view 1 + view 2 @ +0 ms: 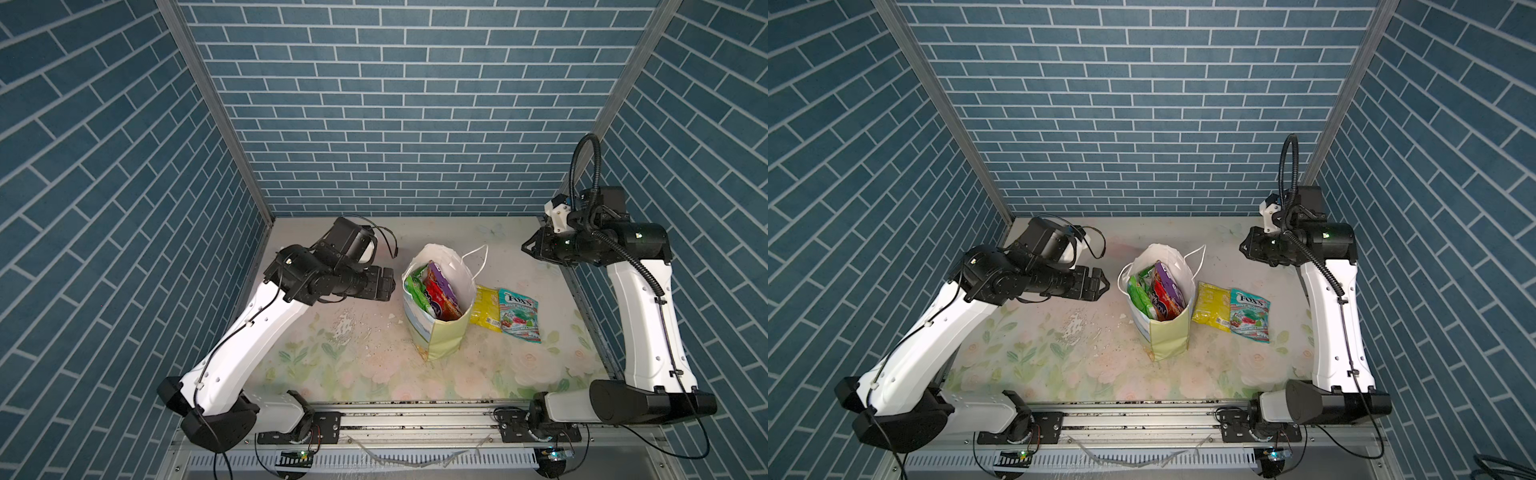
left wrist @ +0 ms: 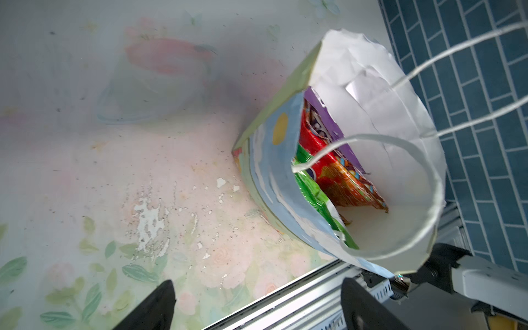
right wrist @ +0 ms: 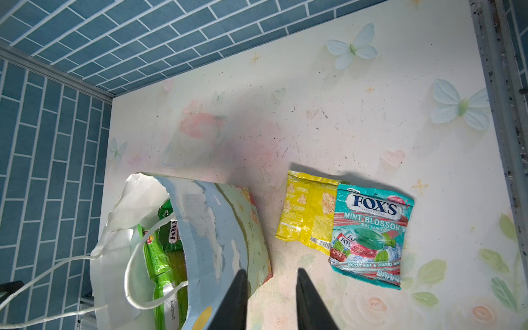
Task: Take the snacks out of the paper bag
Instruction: Rotate the paper bag at the center of the table.
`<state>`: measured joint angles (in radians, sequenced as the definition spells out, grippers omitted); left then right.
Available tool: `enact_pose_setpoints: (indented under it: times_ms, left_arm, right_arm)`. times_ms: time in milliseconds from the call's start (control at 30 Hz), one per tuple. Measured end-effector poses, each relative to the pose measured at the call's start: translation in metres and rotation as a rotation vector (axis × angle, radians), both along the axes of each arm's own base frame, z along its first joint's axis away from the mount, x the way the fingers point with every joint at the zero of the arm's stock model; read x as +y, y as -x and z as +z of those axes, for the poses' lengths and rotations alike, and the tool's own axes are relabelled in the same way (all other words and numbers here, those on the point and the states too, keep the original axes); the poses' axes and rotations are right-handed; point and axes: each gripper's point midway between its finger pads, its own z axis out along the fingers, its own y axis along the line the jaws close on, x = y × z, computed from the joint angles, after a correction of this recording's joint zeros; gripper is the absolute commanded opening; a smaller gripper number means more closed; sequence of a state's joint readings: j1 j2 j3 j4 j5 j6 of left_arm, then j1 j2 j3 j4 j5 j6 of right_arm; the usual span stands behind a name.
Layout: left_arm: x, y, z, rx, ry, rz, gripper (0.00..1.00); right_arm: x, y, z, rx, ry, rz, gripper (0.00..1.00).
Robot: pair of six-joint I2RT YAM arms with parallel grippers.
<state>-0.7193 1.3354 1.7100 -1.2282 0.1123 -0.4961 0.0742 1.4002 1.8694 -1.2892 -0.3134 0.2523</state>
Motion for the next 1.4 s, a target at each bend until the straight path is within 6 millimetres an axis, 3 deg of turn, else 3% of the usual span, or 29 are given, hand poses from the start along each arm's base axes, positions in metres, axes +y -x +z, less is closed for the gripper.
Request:
enact_pose_setpoints:
  times_ms: [167, 500, 567, 667, 1000, 1200, 1400]
  left_arm:
    - [-0.021, 0.004, -0.002, 0.003, 0.053, -0.029, 0.92]
    - [-0.045, -0.025, -0.037, 0.041, 0.033, 0.03, 0.88]
    - [-0.05, -0.033, -0.046, 0.049, 0.018, 0.037, 0.82]
    - [-0.053, -0.043, -0.056, 0.053, -0.01, 0.055, 0.65]
    - [-0.05, -0.061, -0.048, 0.0, -0.04, 0.069, 0.44]
    - [-0.053, -0.067, -0.059, 0.024, -0.054, 0.058, 0.35]
    - [-0.059, -0.07, -0.07, 0.049, -0.065, 0.032, 0.2]
  right_arm:
    - [0.0, 0.0, -0.003, 0.013, 0.0, 0.0, 0.3]
    - [0.001, 0.0, -0.003, 0.013, -0.001, 0.002, 0.3]
    - [0.002, 0.001, -0.002, 0.013, -0.002, 0.007, 0.3]
    - [0.009, 0.003, -0.003, 0.015, -0.003, 0.03, 0.3]
    - [0.041, 0.021, 0.0, 0.026, 0.035, 0.138, 0.31]
    - [0.054, 0.029, 0.008, 0.022, 0.048, 0.187, 0.31]
    - [0.086, 0.045, 0.021, -0.011, 0.034, 0.31, 0.31]
